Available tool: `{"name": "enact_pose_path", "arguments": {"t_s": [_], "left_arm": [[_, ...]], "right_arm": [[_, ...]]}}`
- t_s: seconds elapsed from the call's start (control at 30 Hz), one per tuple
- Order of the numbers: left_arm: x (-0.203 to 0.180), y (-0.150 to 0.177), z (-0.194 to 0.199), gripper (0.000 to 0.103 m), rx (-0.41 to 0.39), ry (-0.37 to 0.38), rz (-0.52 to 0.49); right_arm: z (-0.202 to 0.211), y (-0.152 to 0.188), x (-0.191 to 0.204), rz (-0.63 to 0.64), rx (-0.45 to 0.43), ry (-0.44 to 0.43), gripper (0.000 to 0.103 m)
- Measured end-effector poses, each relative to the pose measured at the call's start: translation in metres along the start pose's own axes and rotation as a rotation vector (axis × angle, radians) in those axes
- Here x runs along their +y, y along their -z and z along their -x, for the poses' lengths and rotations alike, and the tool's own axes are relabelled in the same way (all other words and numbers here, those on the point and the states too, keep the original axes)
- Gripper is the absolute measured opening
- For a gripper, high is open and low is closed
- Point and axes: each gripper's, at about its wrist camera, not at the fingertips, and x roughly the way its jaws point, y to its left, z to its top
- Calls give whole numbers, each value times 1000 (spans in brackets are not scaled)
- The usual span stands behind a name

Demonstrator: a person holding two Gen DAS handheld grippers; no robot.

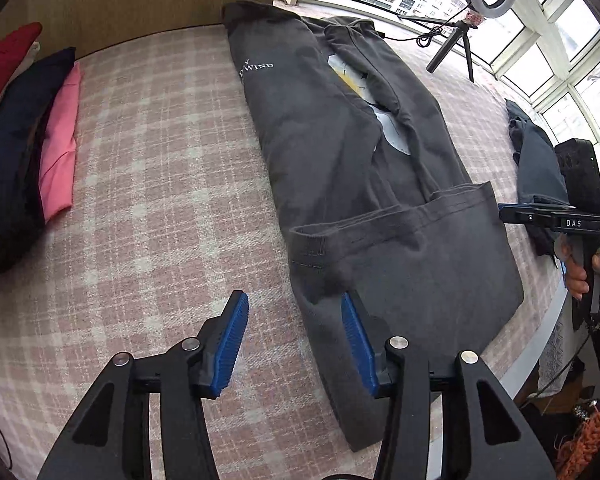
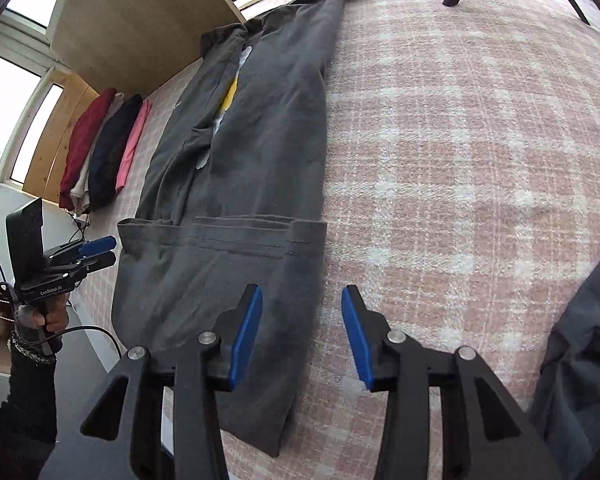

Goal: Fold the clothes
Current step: 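Fold the hem end over toward the collar and release with both tools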

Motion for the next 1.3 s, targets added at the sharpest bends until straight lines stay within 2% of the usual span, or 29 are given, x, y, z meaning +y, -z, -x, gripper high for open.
{"name": "enact_pose_path", "arguments": {"t_s": [0.03, 0.07, 0.1, 0.13, 0.2, 0.3, 0.37, 0.4, 0.47, 0.53, 0.6, 0.67, 0.73, 0.77, 0.83, 0.9, 0.97, 1.03, 1.07, 1.13, 1.2, 1.27, 1.3], "left_arm": [[-1, -4, -4, 35, -9, 24, -3], [-3, -8, -9, 17, -10, 47, -12], [-5, -11, -14, 6, -2, 61, -26], [-8, -13, -17, 6, 4, 61, -43], [-14, -14, -9, 5, -18, 41, -85], [-14, -16, 8, 5, -75, 48, -120], [-11, -19, 15, 6, -108, 49, -139], [-8, -22, 10, 8, -97, 53, -134], [0, -25, -9, 8, -26, 53, -107], [4, -23, -16, 13, 28, 21, -105], [7, -14, -1, 19, 12, 2, -96], [1, 2, 26, 19, -23, -16, -114], [-15, 22, 46, 20, -59, 9, -155], [-25, 32, 53, 24, -68, 44, -173], [-48, 49, 48, 27, -47, 150, -209], [-74, 56, 31, 27, -13, 209, -262], [-94, 63, 11, 27, 16, 198, -329], [-98, 75, -9, 27, 68, 156, -371], [-95, 82, -11, 24, 55, 138, -395], [-87, 92, -7, 22, 83, 110, -403], [-82, 89, 3, 22, 93, 106, -355], [-89, 82, 11, 22, 58, 112, -355], [-95, 77, 14, 24, 30, 114, -375]], "right_arm": [[-4, -2, 2, 7, -3, -3, 39], [-7, -3, 4, 21, -4, -3, 34], [-10, -4, 8, 35, -1, -1, 18], [-11, -4, 12, 52, 1, 8, 9], [-7, -4, 19, 86, -11, 35, 7], [11, -6, 27, 99, -76, 22, 6], [9, -10, 27, 111, -88, 51, 6], [5, -12, 27, 119, -89, 73, 6], [-6, -16, 23, 110, -45, 115, 9], [-12, -16, 19, 86, -6, 148, 15], [13, -6, 18, 60, -64, 141, 16], [43, 13, 24, 56, -131, 145, 16], [58, 36, 40, 89, -156, 83, 16], [60, 46, 50, 108, -155, 57, 16], [47, 61, 67, 139, -127, 47, 16], [23, 71, 83, 171, -88, 44, 16], [2, 81, 88, 209, -45, 117, 16], [-16, 93, 88, 253, -5, 217, 16], [-16, 99, 84, 257, 2, 244, 16], [-4, 108, 72, 215, -4, 221, 16], [9, 106, 71, 179, -38, 220, 16], [20, 101, 73, 165, -88, 215, 18], [20, 95, 76, 166, -109, 207, 25]]}}
